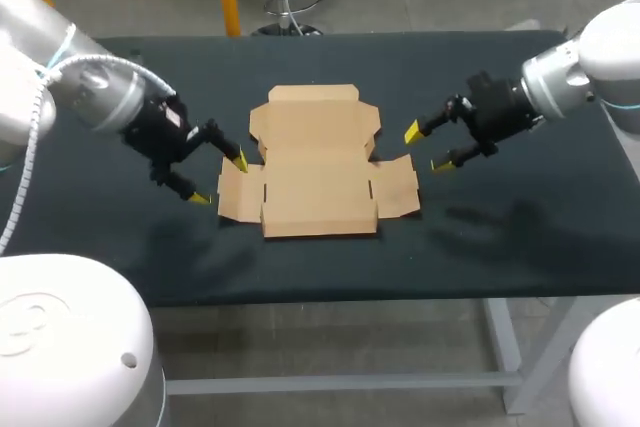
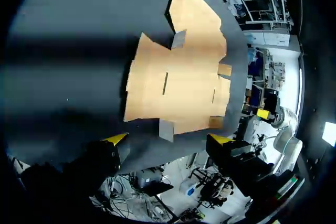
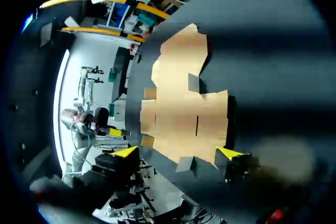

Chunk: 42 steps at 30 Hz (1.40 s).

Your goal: Assemble the packaging by folding the flat box into shape, placing the metal phone stand inside, and closing the box properly

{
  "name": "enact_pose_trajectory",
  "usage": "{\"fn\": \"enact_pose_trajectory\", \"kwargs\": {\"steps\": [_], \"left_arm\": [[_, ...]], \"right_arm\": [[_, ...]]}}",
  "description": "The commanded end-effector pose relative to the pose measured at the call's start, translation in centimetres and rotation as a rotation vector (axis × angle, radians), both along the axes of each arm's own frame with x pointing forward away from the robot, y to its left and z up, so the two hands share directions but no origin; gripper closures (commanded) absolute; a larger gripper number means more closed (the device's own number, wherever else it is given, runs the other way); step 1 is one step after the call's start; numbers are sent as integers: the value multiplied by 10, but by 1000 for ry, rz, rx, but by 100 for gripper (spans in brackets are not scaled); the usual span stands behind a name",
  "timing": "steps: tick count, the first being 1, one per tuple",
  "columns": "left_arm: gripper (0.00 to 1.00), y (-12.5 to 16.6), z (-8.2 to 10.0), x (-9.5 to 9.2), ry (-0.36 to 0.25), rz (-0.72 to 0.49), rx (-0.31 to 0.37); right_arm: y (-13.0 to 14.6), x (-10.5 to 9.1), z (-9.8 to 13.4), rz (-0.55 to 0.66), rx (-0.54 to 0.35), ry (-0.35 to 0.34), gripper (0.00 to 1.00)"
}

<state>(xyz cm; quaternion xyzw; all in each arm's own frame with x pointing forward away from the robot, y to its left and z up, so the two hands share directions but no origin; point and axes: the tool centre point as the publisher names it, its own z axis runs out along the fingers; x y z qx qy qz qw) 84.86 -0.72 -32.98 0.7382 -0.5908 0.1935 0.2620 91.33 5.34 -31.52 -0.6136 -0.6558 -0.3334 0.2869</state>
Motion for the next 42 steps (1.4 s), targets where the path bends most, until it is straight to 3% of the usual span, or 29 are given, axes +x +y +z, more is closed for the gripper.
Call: {"fn": "enact_pose_trajectory", "kwargs": {"steps": [1,4,8,12,21,42], "left_arm": [[0,-16,-80,-65,121,86,74],[0,-15,-85,-77,117,76,26],[0,-20,-62,-83,29,54,75],[0,-23,-44,-85,-13,15,92],[0,-20,-19,-74,-84,35,136],[0,-9,12,-28,-179,14,151]], "right_arm": [[-2,4,-1,50,97,32,0],[-2,4,-1,50,97,32,0],[-2,4,-1,50,97,32,0],[-2,4,-1,50,97,32,0],[-2,4,-1,50,97,32,0],[-3,6,0,59,112,29,0]]}}
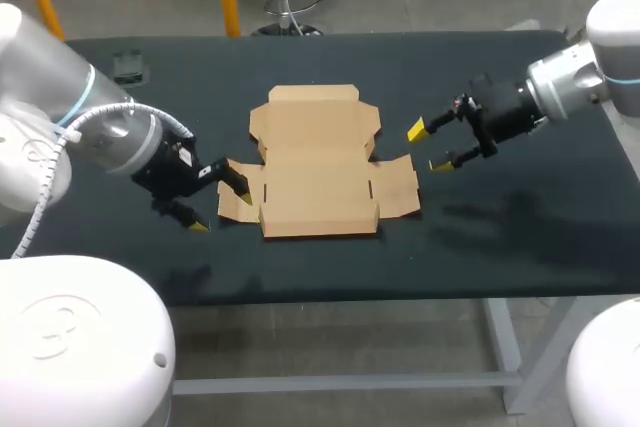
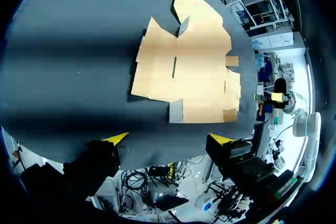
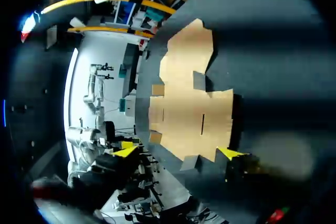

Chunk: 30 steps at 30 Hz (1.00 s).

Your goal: Assemble the packaging by folding the flat box into shape, placing the metal phone stand inside, and closing the box properly

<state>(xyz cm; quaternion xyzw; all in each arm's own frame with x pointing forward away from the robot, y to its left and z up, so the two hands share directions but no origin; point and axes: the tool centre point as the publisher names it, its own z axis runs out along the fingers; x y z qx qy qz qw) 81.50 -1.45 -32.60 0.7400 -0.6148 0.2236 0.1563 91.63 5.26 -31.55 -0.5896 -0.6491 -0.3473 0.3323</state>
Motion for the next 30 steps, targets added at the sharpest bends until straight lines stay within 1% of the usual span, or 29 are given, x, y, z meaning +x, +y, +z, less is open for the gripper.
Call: {"fn": "enact_pose_trajectory", "kwargs": {"steps": [1,7,16,24,30], "left_arm": [[0,-1,11,8,2,-7,22],[0,1,18,24,-11,-23,22],[0,3,28,46,-31,-47,16],[0,6,40,68,-48,-76,16],[0,12,52,92,-60,-79,17]], "right_arm": [[-3,5,1,15,25,-1,0],[-2,16,5,32,41,-5,0],[1,31,11,38,32,-13,0],[0,41,11,42,28,-7,0],[-2,49,8,44,38,9,0]]}}
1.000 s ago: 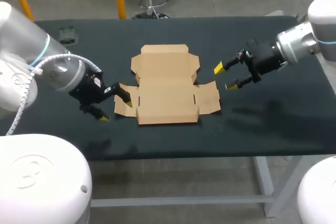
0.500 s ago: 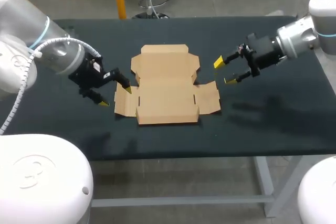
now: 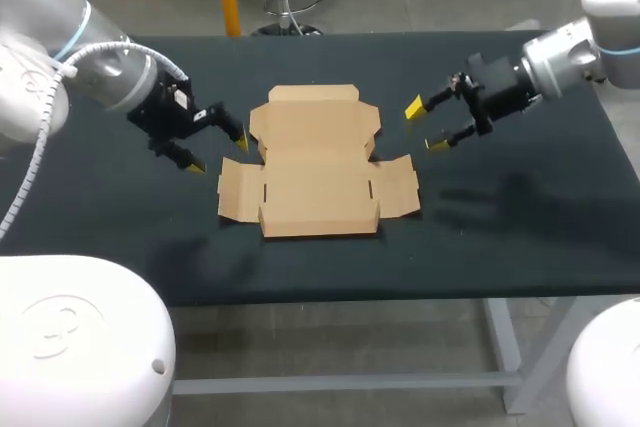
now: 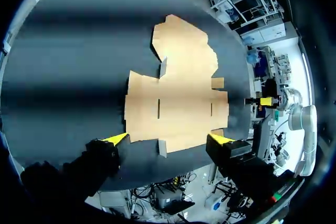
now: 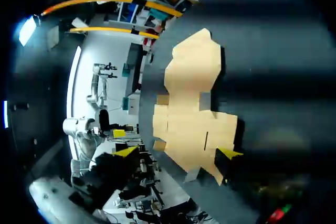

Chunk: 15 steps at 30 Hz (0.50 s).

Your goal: Assemble the packaging by folding the flat box into shape, placing the metal phone stand inside, and closing the box properly

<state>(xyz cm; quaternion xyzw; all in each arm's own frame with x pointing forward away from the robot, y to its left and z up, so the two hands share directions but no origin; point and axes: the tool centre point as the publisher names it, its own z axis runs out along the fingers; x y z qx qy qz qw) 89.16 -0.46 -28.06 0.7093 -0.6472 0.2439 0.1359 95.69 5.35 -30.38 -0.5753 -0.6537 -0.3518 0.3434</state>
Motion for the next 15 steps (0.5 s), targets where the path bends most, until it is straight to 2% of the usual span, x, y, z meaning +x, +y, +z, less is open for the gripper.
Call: {"fn": "enact_pose_trajectory", "kwargs": {"steps": [1,2,15], "left_arm": [[0,4,9,20,18,-10,7],[0,6,11,24,18,-16,4],[0,6,11,24,18,-16,4]], "right_arm": [[-2,10,-5,15,14,16,0],[-2,11,-5,15,14,18,0],[-4,18,-12,12,15,34,0]]}}
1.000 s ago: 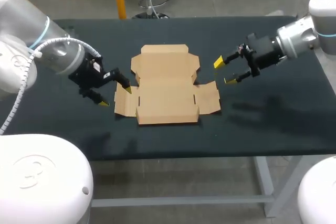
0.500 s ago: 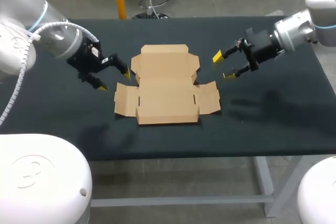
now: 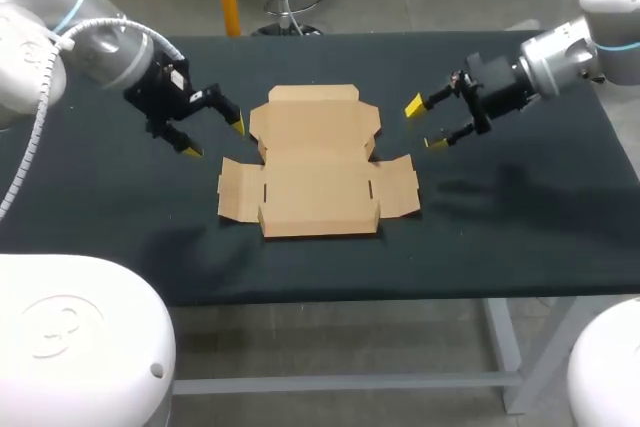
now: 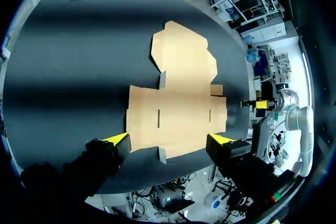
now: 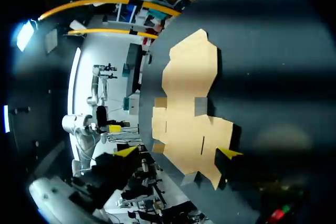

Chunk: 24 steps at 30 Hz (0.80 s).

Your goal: Assemble the packaging by folding the flat box into shape, placing the metal phone stand inside, and closing the box properly

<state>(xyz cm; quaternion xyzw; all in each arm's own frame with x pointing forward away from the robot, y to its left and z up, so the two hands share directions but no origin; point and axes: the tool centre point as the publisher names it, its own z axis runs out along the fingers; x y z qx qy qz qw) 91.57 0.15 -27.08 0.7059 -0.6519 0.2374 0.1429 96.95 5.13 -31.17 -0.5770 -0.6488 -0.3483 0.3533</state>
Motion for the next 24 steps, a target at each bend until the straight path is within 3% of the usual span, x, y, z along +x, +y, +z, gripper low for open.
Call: {"fn": "enact_pose_trajectory", "kwargs": {"steps": [1,5,15,24], "left_arm": [[0,0,1,0,2,0,4],[0,4,5,8,-17,-16,-9],[0,14,11,53,-6,-40,-26],[0,15,16,71,2,-64,-28]], "right_arm": [[-1,7,-5,11,5,14,0],[2,14,-11,20,6,20,0],[6,31,-25,11,31,20,0],[15,50,-41,-11,30,-25,0]]}}
